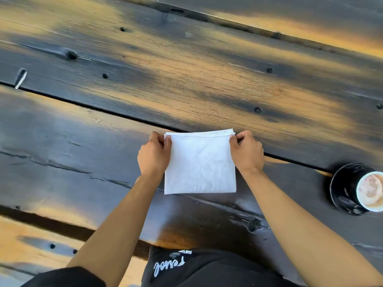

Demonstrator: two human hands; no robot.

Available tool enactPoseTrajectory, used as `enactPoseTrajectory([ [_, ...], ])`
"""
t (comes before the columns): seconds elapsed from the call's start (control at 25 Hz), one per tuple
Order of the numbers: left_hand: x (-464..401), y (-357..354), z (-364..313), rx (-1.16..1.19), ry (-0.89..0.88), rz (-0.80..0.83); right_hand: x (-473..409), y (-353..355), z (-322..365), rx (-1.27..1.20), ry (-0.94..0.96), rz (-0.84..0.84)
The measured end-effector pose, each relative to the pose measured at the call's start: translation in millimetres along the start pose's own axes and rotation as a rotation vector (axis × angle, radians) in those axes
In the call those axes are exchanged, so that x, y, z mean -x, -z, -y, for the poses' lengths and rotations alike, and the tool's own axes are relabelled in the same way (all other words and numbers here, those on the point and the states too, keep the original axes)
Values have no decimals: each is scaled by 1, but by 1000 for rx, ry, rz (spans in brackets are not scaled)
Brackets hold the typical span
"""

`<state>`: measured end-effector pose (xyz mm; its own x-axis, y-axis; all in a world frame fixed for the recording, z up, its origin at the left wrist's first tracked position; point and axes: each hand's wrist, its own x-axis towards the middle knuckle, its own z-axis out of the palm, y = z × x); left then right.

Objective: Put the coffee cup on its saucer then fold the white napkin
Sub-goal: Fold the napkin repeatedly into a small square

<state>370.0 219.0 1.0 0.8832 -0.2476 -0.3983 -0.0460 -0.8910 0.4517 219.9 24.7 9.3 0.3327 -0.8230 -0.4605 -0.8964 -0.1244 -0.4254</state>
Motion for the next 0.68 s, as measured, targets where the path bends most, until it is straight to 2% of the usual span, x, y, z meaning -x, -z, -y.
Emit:
enactPoseTrajectory([
  [0.08,6,-3,4,-49,-127,-110,8,-1,1,62,98,-139],
  [0.16,13,-8,15,-123,-347,-221,20,-10,6,88,301,-258],
  [0.24,17,-15,30,-258,-554,-232,33,-32,18,138,542,-179],
  [0.36,15,-21,46,-357,-870,-96,52,-79,36,255,822,24],
  [0.4,11,-23,51,-394,-909,-51,54,-91,40,290,857,54],
  [0.52,2,-24,59,-520,-854,40,50,-110,39,397,870,96],
  [0.68,2,-27,60,-562,-817,59,31,-94,15,523,934,75],
])
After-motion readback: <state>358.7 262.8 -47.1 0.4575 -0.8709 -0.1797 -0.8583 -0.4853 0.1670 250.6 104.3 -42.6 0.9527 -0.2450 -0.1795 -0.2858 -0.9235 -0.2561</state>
